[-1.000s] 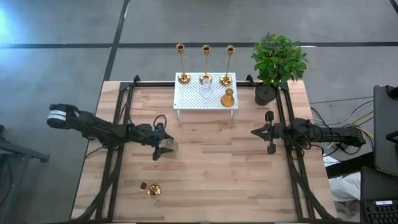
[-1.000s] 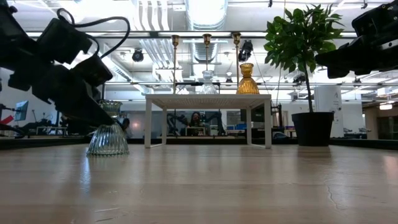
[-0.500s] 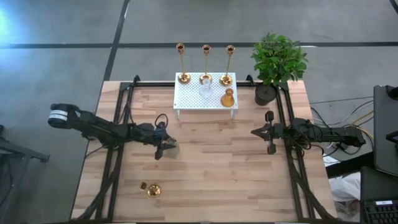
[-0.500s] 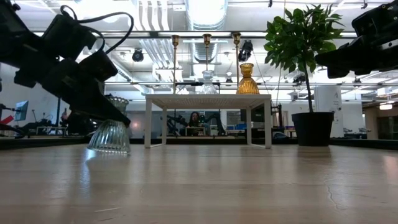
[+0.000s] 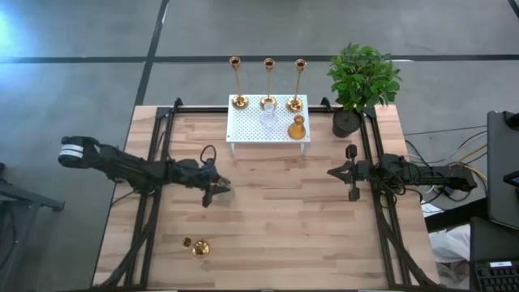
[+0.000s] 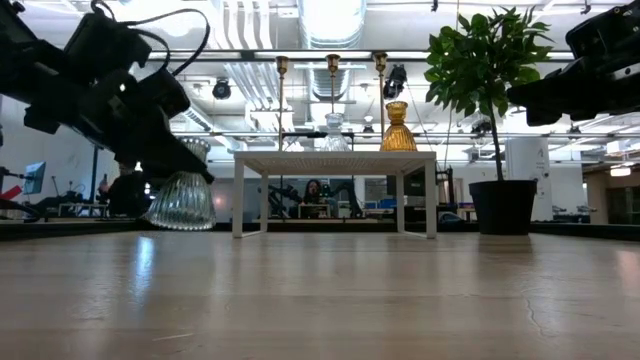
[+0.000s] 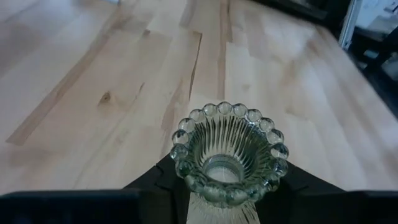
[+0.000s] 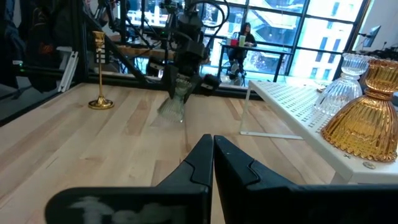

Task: Pick & Place candle stick holders
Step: Put the green glass candle holder on the shelf

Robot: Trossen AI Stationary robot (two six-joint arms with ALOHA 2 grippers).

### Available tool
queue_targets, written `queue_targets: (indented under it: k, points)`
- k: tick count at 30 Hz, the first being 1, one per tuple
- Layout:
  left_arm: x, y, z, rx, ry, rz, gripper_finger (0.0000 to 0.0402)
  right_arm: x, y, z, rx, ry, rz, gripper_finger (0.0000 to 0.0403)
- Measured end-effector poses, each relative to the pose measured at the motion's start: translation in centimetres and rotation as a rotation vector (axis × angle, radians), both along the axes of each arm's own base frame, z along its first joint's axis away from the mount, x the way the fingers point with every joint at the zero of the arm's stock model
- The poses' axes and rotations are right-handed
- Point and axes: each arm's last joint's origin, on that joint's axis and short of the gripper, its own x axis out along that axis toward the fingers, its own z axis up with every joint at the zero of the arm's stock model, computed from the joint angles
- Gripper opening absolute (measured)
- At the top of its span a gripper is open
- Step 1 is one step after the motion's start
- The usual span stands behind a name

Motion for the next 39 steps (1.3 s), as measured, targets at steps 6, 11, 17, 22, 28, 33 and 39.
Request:
queue_targets:
  k: [6, 11, 17, 22, 28, 33, 39]
  points:
    - [0.2, 0.0, 2.5, 0.014, -0.03, 0.006, 0.0132, 0.0, 0.0, 0.0, 0.0, 0.0, 0.001, 0.0009]
    - [1.2, 0.4, 7.3, 0.19, 0.065, 0.064, 0.0132, 0.0, 0.0, 0.0, 0.0, 0.0, 0.0, 0.0009]
    - [2.4, 2.5, 13.5, 0.353, 0.024, 0.244, 0.0132, 0.0, 0.0, 0.0, 0.0, 0.0, 0.0, 0.0009]
    - [2.8, 5.1, 15.3, 0.353, -0.001, 0.329, 0.0132, 0.0, 0.0, 0.0, 0.0, 0.0, 0.0, 0.0009]
    - [4.1, 8.6, 15.6, 0.341, -0.057, 0.364, 0.0132, 0.0, 0.0, 0.0, 0.0, 0.0, 0.001, 0.0009]
    - [5.2, 10.8, 14.3, 0.332, -0.012, 0.407, 0.0132, 0.0, 0.0, 0.0, 0.0, -0.001, 0.0, 0.0009]
    - [6.7, 12.3, 13.5, 0.347, 0.0, 0.4, 0.0132, 0.0, 0.0, 0.0, 0.0, 0.0, 0.0, 0.0009]
